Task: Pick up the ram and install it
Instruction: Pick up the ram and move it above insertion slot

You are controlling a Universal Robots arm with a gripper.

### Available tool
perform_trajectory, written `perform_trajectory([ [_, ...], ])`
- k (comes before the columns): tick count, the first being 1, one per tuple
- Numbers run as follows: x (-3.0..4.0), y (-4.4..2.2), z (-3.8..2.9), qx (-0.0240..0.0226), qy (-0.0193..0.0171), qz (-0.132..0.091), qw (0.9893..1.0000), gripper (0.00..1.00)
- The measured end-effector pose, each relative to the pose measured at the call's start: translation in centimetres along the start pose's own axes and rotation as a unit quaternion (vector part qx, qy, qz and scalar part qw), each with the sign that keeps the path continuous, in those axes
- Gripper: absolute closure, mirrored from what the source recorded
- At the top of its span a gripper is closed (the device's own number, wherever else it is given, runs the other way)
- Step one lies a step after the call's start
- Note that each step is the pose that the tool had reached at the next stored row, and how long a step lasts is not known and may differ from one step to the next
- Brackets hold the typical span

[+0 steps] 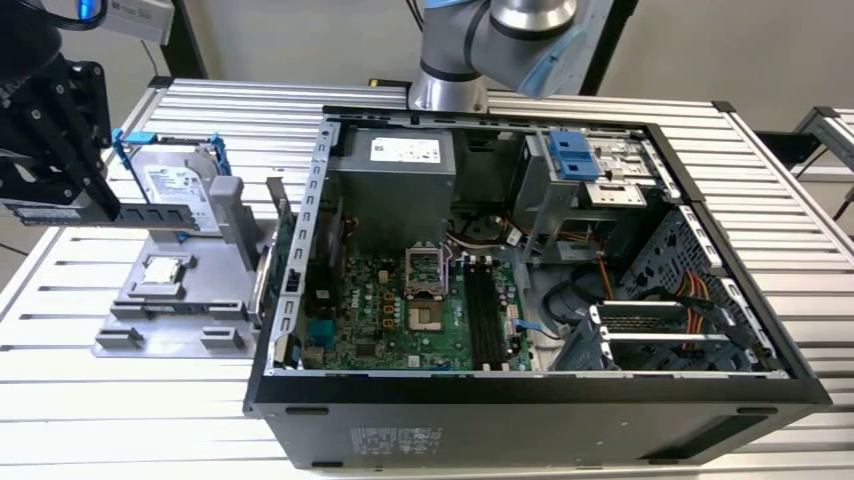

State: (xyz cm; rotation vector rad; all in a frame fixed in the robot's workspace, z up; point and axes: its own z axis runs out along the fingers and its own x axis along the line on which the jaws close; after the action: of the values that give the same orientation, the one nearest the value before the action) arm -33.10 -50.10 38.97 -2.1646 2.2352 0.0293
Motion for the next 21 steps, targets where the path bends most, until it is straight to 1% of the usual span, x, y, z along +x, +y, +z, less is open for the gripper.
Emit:
perform_trajectory([
  [3,-0.01,-0.25,-0.03,-0.0002,0.0000,0.000,1.0000,1.00],
  [9,-0.03,-0.54,-0.32,-0.0002,-0.0001,0.000,1.0000,1.00],
  [21,-0.07,-1.83,-0.33,-0.0004,0.0000,0.000,1.0000,1.00],
])
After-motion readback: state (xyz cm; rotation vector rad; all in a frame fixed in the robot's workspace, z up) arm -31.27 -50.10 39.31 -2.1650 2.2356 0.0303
